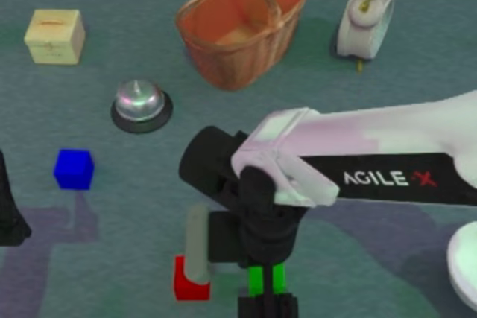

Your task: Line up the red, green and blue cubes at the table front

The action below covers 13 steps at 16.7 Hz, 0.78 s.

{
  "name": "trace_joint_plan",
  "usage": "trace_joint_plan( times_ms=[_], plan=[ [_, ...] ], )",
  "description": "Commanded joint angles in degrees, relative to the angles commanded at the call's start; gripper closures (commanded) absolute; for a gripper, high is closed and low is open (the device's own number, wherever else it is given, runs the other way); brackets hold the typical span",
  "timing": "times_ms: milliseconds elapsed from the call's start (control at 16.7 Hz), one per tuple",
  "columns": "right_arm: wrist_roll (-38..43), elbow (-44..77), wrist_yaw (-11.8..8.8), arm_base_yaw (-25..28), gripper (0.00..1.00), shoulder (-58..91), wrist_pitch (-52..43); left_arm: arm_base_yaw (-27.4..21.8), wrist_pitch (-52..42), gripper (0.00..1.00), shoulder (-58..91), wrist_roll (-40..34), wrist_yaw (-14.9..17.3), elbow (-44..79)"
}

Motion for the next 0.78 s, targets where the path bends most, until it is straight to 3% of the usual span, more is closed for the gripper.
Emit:
trace_joint_plan(
  times_ms=[300,780],
  plan=[
    [-0.04,0.84,-0.02,0.01,0.0,-0.36,-1.0,0.0,0.0,0.0,0.0,0.0,0.0,0.0],
    [-0.27,8.6,-0.04,0.31,0.0,-5.68,-14.24,0.0,0.0,0.0,0.0,0.0,0.0,0.0]
  ],
)
